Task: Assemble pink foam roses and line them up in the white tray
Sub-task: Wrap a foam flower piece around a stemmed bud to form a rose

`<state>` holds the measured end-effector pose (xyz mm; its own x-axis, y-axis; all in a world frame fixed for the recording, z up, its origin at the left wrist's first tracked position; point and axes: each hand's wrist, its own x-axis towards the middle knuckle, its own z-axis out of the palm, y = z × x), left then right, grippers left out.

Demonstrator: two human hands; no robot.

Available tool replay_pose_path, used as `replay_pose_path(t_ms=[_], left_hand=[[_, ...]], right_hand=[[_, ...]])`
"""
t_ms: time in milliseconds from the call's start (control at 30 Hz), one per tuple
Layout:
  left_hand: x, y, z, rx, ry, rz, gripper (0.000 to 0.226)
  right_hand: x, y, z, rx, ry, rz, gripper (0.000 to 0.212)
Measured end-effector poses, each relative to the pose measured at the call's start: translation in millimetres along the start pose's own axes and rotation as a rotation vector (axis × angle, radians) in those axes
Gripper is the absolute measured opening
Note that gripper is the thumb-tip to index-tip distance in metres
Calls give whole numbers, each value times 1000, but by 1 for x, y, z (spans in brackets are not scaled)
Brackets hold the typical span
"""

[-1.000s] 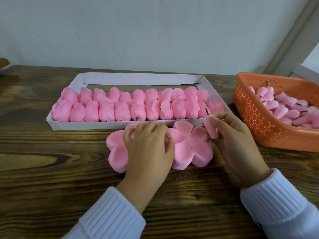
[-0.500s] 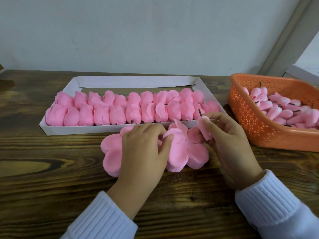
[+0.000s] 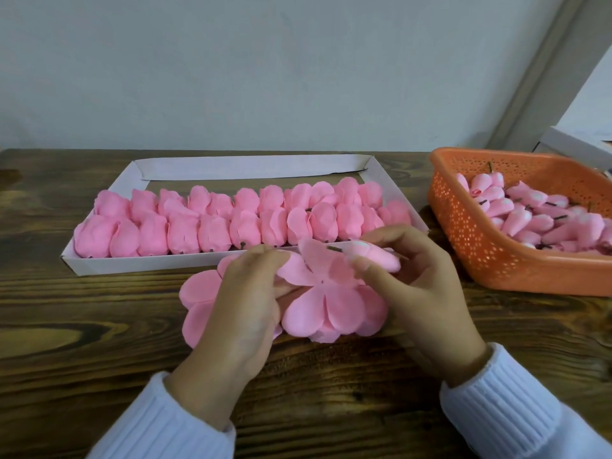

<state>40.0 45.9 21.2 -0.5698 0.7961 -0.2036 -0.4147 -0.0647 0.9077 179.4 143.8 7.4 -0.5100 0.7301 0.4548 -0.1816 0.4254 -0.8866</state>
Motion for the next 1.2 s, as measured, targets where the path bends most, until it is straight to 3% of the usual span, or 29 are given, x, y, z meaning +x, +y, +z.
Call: replay_pose_path(t_ms=[167,400,533,633,933,1000,1200], left_hand=[[-7,-2,5,-251,-45,-15,39],[0,-7,-1,-514,20,-109,21],[-2,-6,-2,-522,-51,-116,36],[-3,-7,-2,-538,-62,-94,33],[-13,-9,5,-377,-235,163,16],[-15,-11,7,-356,-250,207,30],[-14,-9,8,-550,-316,-15,44]], right_hand=[[-6,-7,3,-115,-76,-61,19],[-7,-12,8,-231,-143,-168,18],[-7,-9,9,-305,-107,-145,19],[-8,-7,8,-343,-73,-129,23],[-8,-9,9,-325,-13,-4,30],[-8,-9,10,-276,47,41,36],[-10,-12,12,-237,95,55,48]])
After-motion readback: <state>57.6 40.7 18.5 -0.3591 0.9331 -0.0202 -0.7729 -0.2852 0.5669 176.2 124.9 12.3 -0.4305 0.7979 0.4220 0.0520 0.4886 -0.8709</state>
